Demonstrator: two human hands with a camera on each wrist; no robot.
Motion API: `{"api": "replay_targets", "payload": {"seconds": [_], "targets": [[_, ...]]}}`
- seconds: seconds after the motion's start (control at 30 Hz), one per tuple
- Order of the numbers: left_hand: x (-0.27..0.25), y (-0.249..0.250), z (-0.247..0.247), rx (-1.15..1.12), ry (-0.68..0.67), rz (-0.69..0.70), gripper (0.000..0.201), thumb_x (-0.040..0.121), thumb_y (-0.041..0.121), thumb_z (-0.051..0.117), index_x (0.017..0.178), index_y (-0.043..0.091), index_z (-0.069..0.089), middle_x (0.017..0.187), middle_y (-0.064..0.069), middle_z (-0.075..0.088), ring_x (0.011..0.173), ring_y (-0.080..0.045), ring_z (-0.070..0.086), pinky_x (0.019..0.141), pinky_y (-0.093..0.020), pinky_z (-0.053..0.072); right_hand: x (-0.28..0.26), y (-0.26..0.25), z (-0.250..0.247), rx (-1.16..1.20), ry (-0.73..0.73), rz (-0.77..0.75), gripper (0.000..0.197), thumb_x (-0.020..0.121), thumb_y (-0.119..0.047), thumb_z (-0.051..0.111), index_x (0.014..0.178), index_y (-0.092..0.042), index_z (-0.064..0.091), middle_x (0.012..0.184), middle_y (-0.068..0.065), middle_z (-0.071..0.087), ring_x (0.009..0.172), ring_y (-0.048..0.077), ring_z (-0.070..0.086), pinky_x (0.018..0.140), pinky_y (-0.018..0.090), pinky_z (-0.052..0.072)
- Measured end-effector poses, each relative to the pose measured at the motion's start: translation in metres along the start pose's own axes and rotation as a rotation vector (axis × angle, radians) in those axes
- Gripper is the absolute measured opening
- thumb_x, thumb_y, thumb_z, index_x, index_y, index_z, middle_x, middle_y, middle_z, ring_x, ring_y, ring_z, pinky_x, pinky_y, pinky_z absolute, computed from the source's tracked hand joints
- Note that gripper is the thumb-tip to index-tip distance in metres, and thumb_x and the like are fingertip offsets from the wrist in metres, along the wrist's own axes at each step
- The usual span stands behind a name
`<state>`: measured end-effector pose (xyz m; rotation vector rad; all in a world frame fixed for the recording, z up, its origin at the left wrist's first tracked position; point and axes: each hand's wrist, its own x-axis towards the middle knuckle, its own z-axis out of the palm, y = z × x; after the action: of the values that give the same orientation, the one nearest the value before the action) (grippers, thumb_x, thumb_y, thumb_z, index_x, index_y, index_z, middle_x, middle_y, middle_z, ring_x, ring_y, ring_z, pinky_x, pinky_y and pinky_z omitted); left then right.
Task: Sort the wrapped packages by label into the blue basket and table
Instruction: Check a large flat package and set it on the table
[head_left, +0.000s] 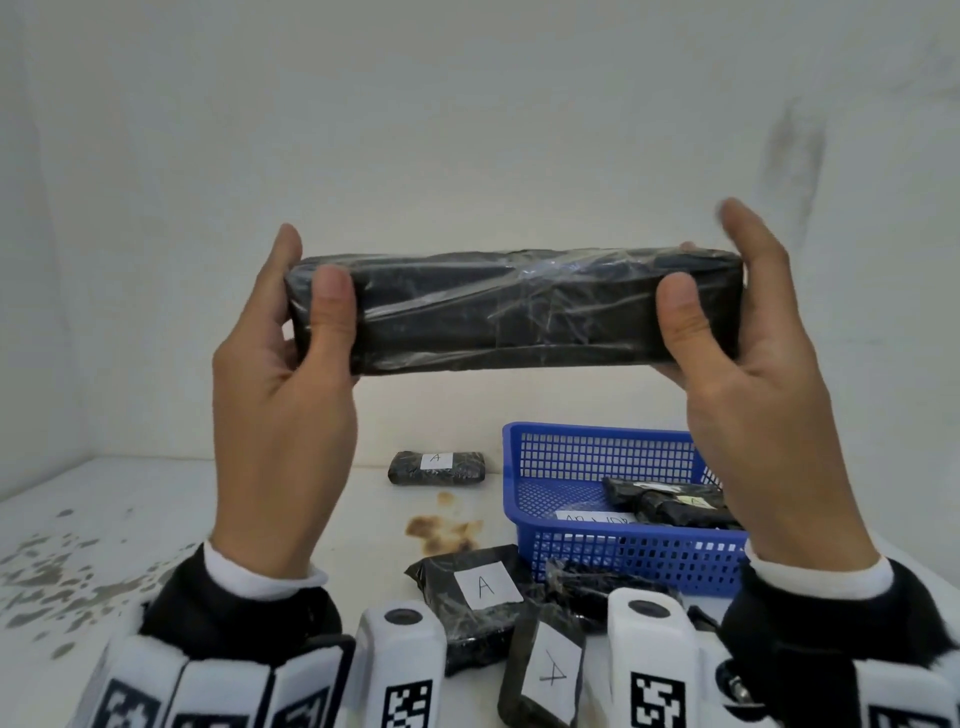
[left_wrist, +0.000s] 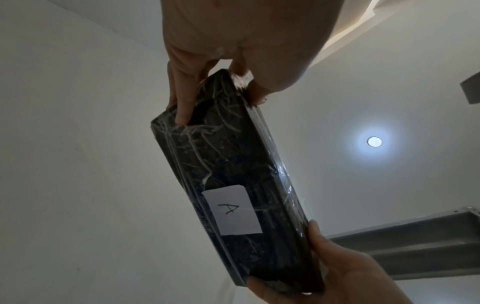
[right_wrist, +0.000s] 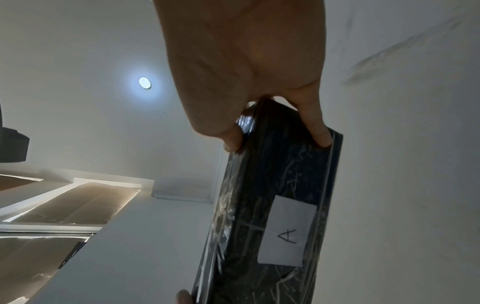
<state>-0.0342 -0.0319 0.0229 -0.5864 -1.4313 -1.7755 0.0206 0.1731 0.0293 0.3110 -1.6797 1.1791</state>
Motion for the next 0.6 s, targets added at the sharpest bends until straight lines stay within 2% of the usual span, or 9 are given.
{"api": "replay_targets", "payload": {"seconds": [0.07, 0.17, 0.27, 0.33, 0.37, 0.43, 0.47, 0.53, 0.6], "targets": [[0.002, 0.003, -0.002, -0.041, -0.007, -0.056, 0.059, 0.094, 0.055, 0.037, 0.144, 0.024, 0.047, 0.117, 0.032, 0.060, 0.115, 0.000, 0.060, 0.093, -0.032, 0.055, 0.000, 0.003, -0.001, 0.020, -0.004, 0.050, 0.079, 0.085, -0.060, 0.051, 0.154, -0.027, 0.033, 0.128, -0.017, 0.062, 0.124, 0.005, 0.058, 0.109, 0.041, 0.046], [0.004, 0.005, -0.005, -0.123, -0.060, -0.173, 0.051, 0.098, 0.054, 0.027, 0.128, 0.030, 0.061, 0.111, 0.013, 0.072, 0.101, 0.000, 0.067, 0.085, -0.026, 0.057, 0.002, 0.005, -0.003, 0.028, -0.016, 0.047, 0.059, 0.094, -0.052, 0.052, 0.145, -0.023, 0.048, 0.121, -0.013, 0.066, 0.121, 0.010, 0.061, 0.107, 0.044, 0.048], [0.005, 0.004, -0.006, -0.161, -0.100, -0.276, 0.037, 0.100, 0.044, 0.039, 0.104, 0.025, 0.072, 0.094, 0.011, 0.074, 0.089, -0.005, 0.070, 0.084, -0.030, 0.057, 0.004, 0.009, -0.004, 0.107, -0.035, 0.047, 0.042, 0.096, -0.044, 0.057, 0.137, -0.034, 0.055, 0.118, -0.007, 0.068, 0.117, 0.015, 0.064, 0.105, 0.044, 0.049], [0.004, 0.003, -0.002, -0.190, -0.102, -0.307, 0.022, 0.100, 0.028, 0.048, 0.103, 0.023, 0.069, 0.084, 0.010, 0.067, 0.075, -0.002, 0.065, 0.075, -0.029, 0.054, 0.005, 0.010, -0.006, 0.102, -0.050, 0.043, 0.038, 0.096, -0.043, 0.055, 0.134, -0.042, 0.054, 0.121, -0.009, 0.067, 0.118, 0.014, 0.063, 0.107, 0.045, 0.047], [0.004, 0.002, -0.001, -0.215, -0.090, -0.316, 0.019, 0.098, 0.024, 0.051, 0.109, 0.020, 0.066, 0.084, 0.009, 0.064, 0.074, -0.002, 0.064, 0.074, -0.029, 0.054, 0.006, 0.010, -0.006, 0.088, -0.056, 0.050, 0.036, 0.097, -0.045, 0.054, 0.134, -0.046, 0.053, 0.122, -0.013, 0.067, 0.119, 0.012, 0.062, 0.107, 0.045, 0.046], [0.004, -0.001, -0.001, -0.236, -0.101, -0.309, 0.042, 0.090, 0.028, 0.060, 0.126, 0.007, 0.058, 0.094, 0.004, 0.064, 0.085, -0.008, 0.064, 0.082, -0.034, 0.054, 0.006, 0.008, -0.009, 0.090, -0.076, 0.102, 0.034, 0.096, -0.055, 0.052, 0.130, -0.051, 0.054, 0.120, -0.018, 0.068, 0.116, 0.008, 0.064, 0.102, 0.044, 0.051], [0.005, -0.002, -0.001, -0.227, -0.118, -0.284, 0.052, 0.084, 0.031, 0.061, 0.128, 0.002, 0.057, 0.103, 0.000, 0.067, 0.094, -0.014, 0.066, 0.089, -0.038, 0.053, 0.006, 0.006, -0.010, 0.115, -0.085, 0.145, 0.037, 0.091, -0.059, 0.051, 0.126, -0.049, 0.057, 0.114, -0.018, 0.070, 0.111, 0.009, 0.067, 0.095, 0.043, 0.055], [0.007, -0.001, -0.003, -0.213, -0.173, -0.247, 0.046, 0.081, 0.029, 0.055, 0.117, 0.003, 0.065, 0.113, -0.011, 0.070, 0.107, -0.027, 0.066, 0.099, -0.048, 0.049, 0.007, 0.004, -0.013, 0.175, -0.079, 0.197, 0.040, 0.087, -0.055, 0.053, 0.121, -0.037, 0.062, 0.099, -0.013, 0.074, 0.099, 0.013, 0.072, 0.080, 0.040, 0.060], [0.007, -0.002, -0.004, -0.199, -0.218, -0.256, 0.035, 0.086, 0.022, 0.050, 0.112, 0.008, 0.068, 0.111, -0.010, 0.072, 0.107, -0.025, 0.067, 0.097, -0.046, 0.050, 0.008, 0.006, -0.012, 0.238, -0.034, 0.232, 0.030, 0.094, -0.036, 0.060, 0.123, -0.027, 0.062, 0.093, -0.011, 0.075, 0.092, 0.014, 0.073, 0.077, 0.040, 0.059]]}}
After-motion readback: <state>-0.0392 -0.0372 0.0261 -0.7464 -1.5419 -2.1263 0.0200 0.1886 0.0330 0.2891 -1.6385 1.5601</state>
